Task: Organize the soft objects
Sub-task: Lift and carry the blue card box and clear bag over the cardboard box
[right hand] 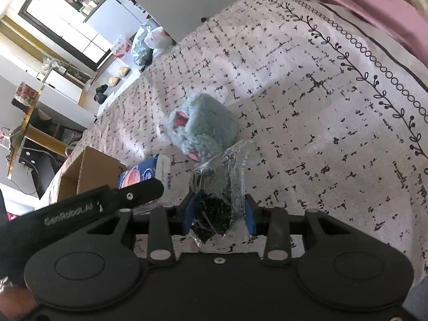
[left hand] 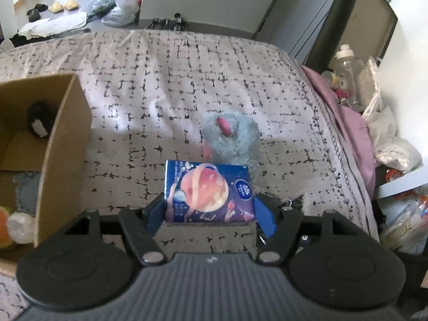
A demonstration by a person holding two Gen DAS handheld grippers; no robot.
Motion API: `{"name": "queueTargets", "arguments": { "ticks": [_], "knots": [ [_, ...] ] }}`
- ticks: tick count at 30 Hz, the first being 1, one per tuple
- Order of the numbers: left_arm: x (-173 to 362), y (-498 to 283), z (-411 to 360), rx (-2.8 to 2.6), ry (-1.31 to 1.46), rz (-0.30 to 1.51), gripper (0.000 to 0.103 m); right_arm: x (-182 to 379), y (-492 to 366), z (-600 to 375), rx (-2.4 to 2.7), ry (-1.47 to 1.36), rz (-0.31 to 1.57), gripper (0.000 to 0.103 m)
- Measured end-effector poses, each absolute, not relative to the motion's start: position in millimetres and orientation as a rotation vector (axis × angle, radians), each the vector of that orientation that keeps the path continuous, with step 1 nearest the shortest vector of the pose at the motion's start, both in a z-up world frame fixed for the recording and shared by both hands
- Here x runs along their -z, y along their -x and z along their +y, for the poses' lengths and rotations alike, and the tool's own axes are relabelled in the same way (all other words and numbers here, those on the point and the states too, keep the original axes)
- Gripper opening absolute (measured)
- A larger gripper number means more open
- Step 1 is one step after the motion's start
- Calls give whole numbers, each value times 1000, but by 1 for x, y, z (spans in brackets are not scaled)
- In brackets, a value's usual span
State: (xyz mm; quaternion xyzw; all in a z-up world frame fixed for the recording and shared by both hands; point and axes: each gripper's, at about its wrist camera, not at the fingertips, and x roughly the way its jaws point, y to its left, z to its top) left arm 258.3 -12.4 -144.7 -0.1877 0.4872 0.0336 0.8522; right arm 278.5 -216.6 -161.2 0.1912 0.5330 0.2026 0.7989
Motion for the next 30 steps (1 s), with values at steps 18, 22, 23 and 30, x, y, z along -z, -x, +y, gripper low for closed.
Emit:
{"name": "queueTargets", "arguments": {
  "ticks": [18, 22, 23, 30],
  "knots": [
    [76, -209, 36, -68, 384, 844, 69, 103, -250, -186, -498, -341, 979, 37],
    [69, -203, 53, -91, 368, 826, 69, 93, -244, -169, -520, -313, 957, 37],
    [67, -202, 58, -99, 365, 825, 69, 91, -243, -165, -527, -311, 953, 37],
    [64, -185, 93, -133, 382, 812, 69, 79, -234, -136, -569, -291, 928, 37]
  ]
}}
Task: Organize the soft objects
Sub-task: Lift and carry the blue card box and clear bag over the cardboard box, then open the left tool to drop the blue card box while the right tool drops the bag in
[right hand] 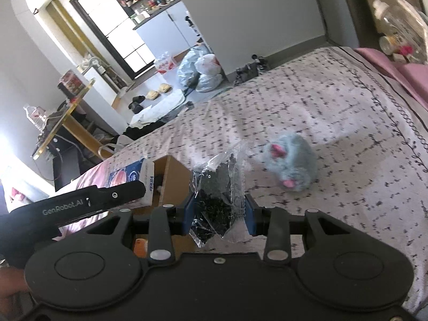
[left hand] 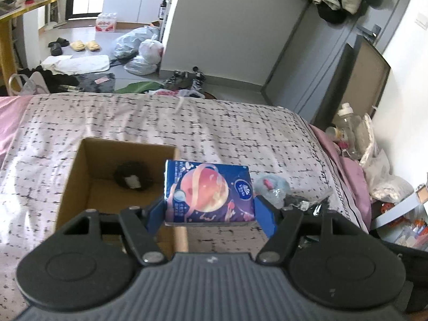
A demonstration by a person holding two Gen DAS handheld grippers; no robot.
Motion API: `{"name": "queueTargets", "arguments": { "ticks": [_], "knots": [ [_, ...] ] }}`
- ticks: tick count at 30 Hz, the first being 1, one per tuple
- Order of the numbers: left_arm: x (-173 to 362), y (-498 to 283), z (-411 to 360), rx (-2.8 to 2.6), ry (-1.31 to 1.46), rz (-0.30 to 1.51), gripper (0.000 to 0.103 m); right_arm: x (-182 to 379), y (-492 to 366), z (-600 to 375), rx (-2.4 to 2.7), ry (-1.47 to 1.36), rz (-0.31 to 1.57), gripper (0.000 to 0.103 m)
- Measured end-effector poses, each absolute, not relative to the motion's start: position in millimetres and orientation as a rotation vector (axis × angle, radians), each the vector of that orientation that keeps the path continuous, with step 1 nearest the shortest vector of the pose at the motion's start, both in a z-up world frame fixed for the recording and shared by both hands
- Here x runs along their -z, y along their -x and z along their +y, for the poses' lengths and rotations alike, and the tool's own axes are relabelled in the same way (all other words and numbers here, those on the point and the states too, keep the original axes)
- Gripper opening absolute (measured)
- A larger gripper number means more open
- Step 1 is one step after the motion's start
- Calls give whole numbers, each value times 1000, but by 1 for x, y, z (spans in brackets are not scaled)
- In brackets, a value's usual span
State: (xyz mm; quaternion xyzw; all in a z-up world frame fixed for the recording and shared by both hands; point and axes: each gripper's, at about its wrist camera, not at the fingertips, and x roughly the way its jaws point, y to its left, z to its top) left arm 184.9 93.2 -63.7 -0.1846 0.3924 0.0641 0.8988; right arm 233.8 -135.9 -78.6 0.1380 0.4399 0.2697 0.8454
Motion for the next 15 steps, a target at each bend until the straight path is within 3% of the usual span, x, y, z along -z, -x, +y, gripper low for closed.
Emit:
{"name": "queueTargets", "arguments": {
  "ticks": [15],
  "knots": [
    [84, -160, 161, -257, 411, 800, 69, 71, -218, -74, -647, -240, 912, 37]
  ]
}}
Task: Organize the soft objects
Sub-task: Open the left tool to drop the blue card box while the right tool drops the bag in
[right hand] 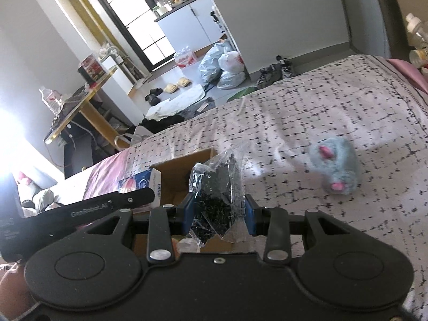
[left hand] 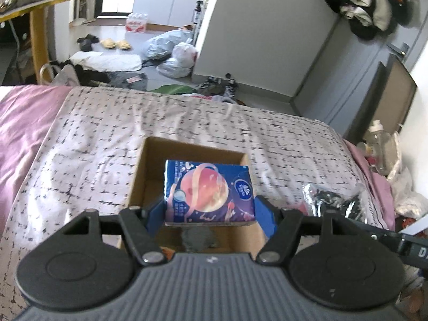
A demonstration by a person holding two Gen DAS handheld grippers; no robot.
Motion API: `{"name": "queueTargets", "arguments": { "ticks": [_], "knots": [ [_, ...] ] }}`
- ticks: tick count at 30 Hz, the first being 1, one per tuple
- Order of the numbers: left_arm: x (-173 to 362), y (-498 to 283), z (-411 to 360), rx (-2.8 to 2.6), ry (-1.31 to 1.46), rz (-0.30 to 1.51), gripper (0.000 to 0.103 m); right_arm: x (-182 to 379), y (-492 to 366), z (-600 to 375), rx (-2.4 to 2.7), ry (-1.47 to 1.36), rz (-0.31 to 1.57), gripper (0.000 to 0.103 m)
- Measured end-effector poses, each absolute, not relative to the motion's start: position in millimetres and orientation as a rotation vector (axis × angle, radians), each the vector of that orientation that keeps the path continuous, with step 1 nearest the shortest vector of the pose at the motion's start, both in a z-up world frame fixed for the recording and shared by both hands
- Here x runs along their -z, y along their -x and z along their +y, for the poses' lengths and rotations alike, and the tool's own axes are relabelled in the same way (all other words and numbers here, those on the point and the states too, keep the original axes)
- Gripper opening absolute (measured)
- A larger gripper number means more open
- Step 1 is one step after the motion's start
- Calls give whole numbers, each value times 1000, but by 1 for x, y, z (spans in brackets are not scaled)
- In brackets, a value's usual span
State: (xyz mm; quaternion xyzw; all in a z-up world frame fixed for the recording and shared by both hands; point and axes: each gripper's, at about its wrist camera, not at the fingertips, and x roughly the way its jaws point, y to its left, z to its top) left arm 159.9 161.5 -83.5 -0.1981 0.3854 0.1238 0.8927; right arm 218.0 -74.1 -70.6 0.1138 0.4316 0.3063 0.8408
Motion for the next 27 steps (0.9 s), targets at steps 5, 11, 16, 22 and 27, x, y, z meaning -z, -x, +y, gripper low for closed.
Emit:
{"name": "queueTargets", "arguments": {
  "ticks": [5, 11, 16, 22, 27],
  "knots": [
    [98, -157, 180, -295, 461, 823, 69, 73, -215, -54, -672, -215, 917, 37],
    [108, -156, 191, -305, 500, 825, 70, 75, -217, -35, -687, -192, 921, 37],
    [114, -157, 192, -313, 507, 826, 73, 78, -223, -24, -689, -184, 923, 37],
    [113, -155, 195, -333, 521, 817, 73, 83, -232, -9, -687, -161, 929, 37],
    [108, -153, 195, -337, 524, 792, 73, 84, -238, 1, -702, -170, 923, 39]
  ]
}}
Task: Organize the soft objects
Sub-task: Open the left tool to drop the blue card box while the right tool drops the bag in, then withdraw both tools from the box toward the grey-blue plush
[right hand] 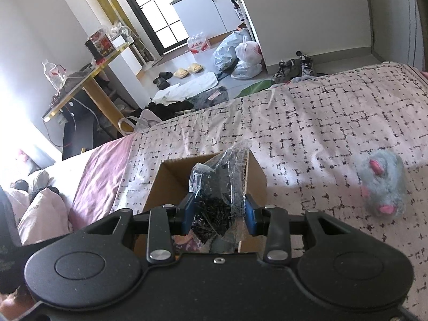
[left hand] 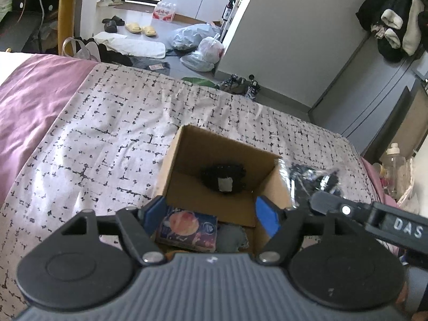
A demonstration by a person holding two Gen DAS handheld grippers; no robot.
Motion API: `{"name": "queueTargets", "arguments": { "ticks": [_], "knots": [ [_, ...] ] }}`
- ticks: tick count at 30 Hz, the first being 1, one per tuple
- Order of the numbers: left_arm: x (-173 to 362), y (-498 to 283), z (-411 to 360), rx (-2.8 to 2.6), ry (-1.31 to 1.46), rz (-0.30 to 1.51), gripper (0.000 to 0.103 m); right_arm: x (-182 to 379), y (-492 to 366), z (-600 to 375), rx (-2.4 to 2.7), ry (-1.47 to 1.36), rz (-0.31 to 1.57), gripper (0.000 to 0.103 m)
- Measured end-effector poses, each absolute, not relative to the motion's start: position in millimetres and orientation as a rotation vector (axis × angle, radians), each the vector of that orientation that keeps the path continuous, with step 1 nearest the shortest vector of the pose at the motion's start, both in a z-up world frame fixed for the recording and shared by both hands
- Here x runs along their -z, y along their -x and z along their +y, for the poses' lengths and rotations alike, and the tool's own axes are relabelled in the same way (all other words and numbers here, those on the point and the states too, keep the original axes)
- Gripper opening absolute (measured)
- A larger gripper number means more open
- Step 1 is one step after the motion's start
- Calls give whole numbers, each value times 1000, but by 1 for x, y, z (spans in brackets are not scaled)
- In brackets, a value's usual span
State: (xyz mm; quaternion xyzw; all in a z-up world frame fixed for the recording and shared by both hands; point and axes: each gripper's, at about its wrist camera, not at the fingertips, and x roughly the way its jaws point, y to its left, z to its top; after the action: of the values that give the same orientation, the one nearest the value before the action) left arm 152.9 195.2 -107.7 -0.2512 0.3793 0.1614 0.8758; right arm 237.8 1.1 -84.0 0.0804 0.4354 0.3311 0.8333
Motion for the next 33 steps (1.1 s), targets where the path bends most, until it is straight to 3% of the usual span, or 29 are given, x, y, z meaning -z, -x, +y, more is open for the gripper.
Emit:
{"name": "queueTargets", "arguments": {
  "ticks": [2, 3, 5, 11, 13, 15, 18, 24, 33],
  "knots": [
    [105, -153, 194, -338, 519, 788, 73, 84, -240, 3, -727, -188, 917, 43],
    [105, -154, 194, -336, 521, 787, 73, 83, -241, 4, -729, -187, 923, 55],
    [103, -152, 192, -333, 526, 773, 74, 80, -241, 1, -705, -194, 909, 66],
    [98, -152, 188, -354, 513, 762, 79, 76, -239, -20, -679, -180, 904, 77],
    [95, -151, 185, -351, 496, 752, 84, 75, -238, -28, -673, -175, 899, 81],
    [92, -151, 180, -364, 461, 754, 97, 73, -235, -39, -672, -173, 894, 87],
    [89, -147, 176, -344, 459, 732, 103, 73, -232, -52, -665, -131, 868, 96],
    [79, -142, 158, -303, 445, 699, 103, 77, -230, -85, -651, -130, 866, 103],
    [84, -136, 125, -192, 449, 755, 103, 75, -222, -125, -661, -114, 863, 103]
  ]
}}
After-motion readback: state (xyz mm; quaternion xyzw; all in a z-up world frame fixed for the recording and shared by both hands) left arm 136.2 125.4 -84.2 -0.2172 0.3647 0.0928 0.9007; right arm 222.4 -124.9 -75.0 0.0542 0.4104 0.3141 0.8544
